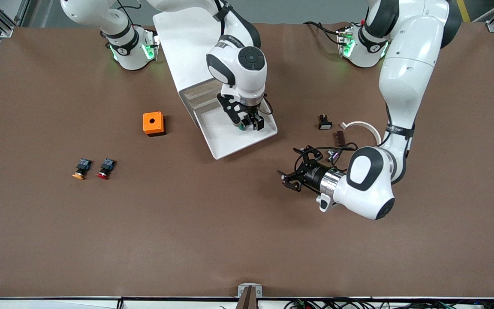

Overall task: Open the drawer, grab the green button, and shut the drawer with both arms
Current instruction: 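Lift the green button with the right gripper while the left gripper releases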

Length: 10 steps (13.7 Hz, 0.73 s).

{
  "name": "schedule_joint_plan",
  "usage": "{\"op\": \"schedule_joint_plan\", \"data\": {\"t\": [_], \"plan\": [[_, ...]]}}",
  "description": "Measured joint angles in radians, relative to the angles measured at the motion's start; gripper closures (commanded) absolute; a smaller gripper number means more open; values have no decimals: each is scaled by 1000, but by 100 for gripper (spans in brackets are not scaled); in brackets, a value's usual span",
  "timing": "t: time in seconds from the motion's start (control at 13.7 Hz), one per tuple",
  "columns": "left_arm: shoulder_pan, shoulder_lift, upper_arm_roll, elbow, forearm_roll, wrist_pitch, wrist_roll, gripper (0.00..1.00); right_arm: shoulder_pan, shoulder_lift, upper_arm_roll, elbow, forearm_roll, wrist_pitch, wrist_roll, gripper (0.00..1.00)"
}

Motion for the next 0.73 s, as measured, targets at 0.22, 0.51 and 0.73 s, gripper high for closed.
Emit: {"op": "schedule_joint_plan", "data": {"t": [0.22, 0.51, 0.73], "plan": [[-21, -48, 0, 1, 100, 95, 107, 0, 10, 6, 0, 0, 0, 0, 4, 0], [-19, -89, 6, 2, 200, 128, 184, 0, 10, 12, -2, 1, 0, 0, 4, 10], [-20, -116, 6, 2, 242, 154, 199, 0, 10, 14, -2, 1, 0, 2, 4, 64]]}}
